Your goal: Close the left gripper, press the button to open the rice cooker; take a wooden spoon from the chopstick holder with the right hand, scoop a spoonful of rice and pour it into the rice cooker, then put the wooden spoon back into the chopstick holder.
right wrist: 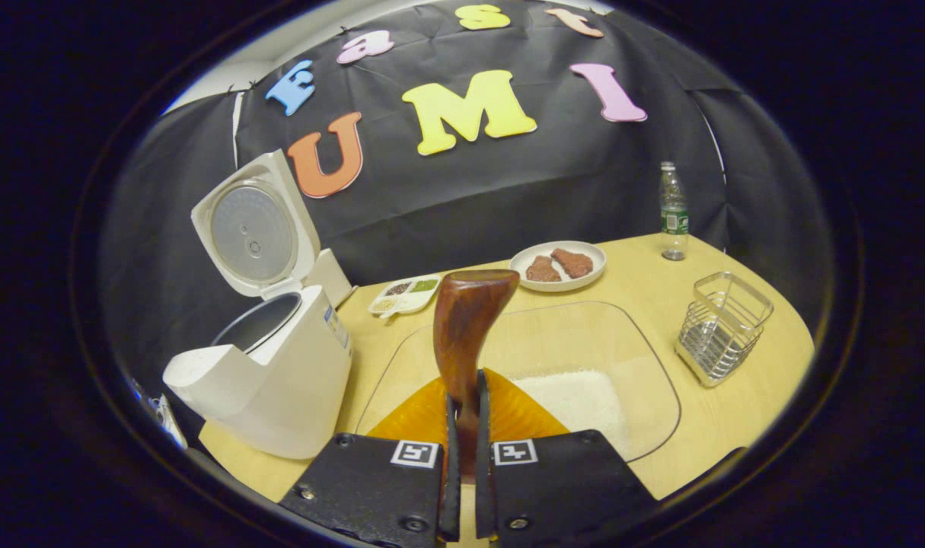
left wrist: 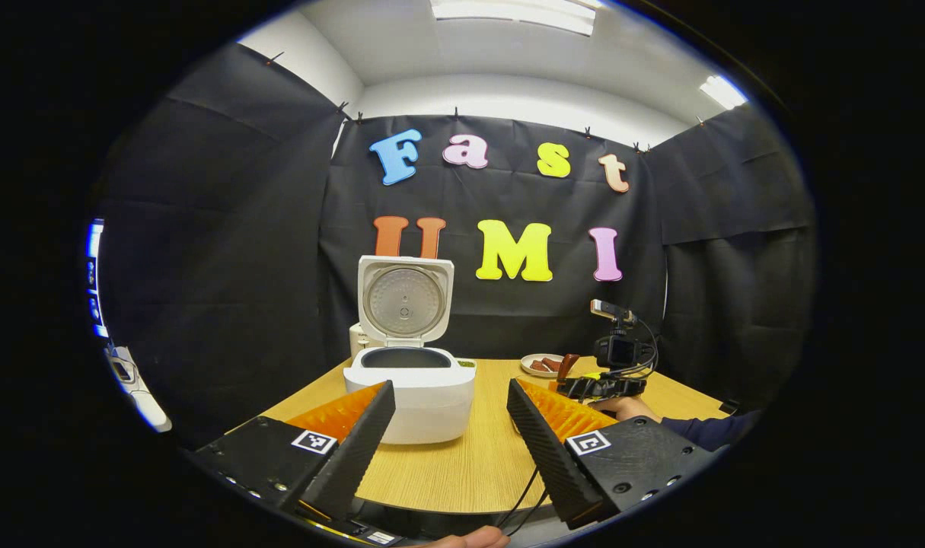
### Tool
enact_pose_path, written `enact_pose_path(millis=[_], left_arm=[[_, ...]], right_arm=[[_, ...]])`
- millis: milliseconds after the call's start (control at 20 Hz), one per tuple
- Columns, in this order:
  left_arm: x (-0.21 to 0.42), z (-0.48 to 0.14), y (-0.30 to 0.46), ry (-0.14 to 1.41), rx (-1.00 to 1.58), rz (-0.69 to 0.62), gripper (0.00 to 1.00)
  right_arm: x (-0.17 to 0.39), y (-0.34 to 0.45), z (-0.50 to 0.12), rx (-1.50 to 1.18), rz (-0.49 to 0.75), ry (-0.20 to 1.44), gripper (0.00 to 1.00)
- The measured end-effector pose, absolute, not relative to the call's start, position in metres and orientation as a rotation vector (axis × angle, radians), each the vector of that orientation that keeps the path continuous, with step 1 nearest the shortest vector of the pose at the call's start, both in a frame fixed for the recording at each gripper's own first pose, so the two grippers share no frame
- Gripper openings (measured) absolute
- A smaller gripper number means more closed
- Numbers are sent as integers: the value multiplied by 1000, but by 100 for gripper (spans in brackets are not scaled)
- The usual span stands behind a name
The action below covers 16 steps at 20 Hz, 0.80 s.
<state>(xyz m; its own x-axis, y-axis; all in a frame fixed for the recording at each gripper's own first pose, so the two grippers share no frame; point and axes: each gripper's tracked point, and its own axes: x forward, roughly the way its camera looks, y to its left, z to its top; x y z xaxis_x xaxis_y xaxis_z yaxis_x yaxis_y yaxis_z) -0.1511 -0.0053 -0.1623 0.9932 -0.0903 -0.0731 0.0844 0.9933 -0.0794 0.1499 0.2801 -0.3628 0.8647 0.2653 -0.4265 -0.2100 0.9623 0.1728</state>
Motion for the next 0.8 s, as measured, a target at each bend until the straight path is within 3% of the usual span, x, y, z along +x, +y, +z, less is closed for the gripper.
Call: enact_pose_path(millis=[400, 800], left_arm=[[-152, -168, -16, 93, -61, -104, 95], [-150, -172, -15, 97, -63, -99, 95]], right_arm=[[163, 276, -361, 512, 367, 572, 12], [168, 240, -345, 734, 358, 571, 11]])
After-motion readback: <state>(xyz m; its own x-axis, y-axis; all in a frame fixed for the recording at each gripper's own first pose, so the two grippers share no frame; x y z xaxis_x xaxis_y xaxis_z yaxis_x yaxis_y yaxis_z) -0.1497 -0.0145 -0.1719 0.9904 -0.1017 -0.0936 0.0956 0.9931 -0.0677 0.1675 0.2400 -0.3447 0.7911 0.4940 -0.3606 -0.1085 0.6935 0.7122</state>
